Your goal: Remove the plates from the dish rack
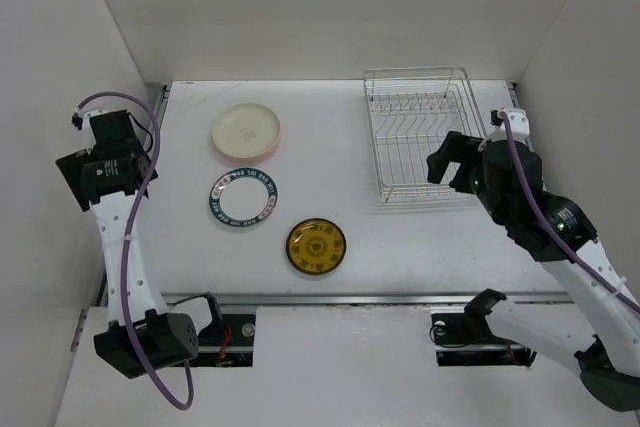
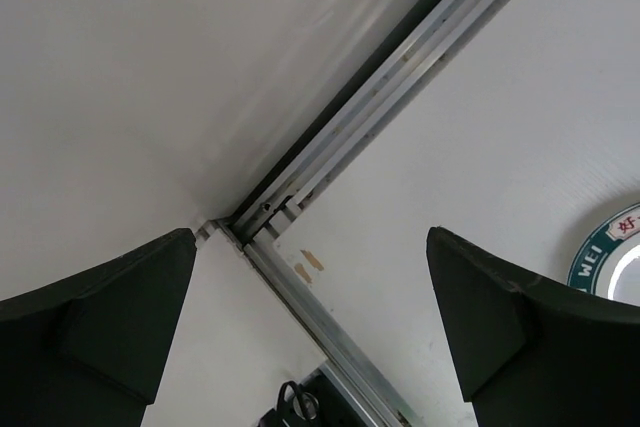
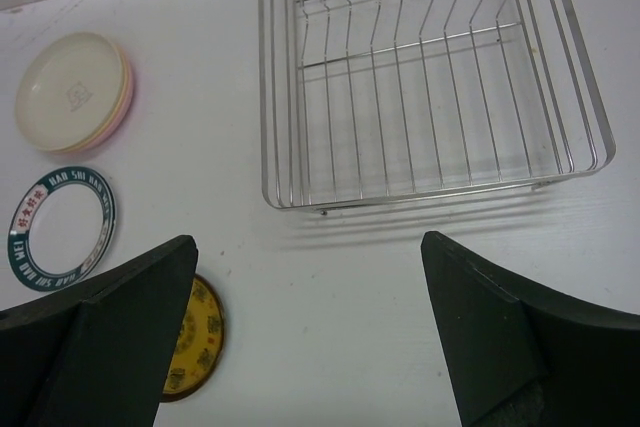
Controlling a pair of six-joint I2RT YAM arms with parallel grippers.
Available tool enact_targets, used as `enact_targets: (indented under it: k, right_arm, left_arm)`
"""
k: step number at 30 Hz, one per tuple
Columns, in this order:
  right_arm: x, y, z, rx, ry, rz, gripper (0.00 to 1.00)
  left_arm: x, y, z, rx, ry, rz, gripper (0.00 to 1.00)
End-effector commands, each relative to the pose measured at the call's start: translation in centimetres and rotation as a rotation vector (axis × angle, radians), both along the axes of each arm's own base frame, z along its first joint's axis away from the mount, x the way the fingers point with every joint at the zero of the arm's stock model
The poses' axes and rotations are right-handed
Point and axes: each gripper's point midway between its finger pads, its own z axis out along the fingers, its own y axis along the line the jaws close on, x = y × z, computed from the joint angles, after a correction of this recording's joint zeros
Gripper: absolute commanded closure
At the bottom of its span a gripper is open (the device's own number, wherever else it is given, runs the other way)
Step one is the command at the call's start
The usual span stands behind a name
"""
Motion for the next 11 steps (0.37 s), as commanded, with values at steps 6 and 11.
enact_targets:
  k: [6, 11]
  right_arm:
    - [-1.8, -0.7, 0.8, 0.038, -0.026, 0.020, 0.00]
    - [-2.3, -0.7, 1.1, 0.052, -0.051, 0.041, 0.00]
  left_arm:
    - [-0.5, -0.7, 1.2, -0.013, -0.056, -0.022, 0.00]
    - [-0.6, -0.9, 1.3, -0.017, -0.067, -0.028, 0.00]
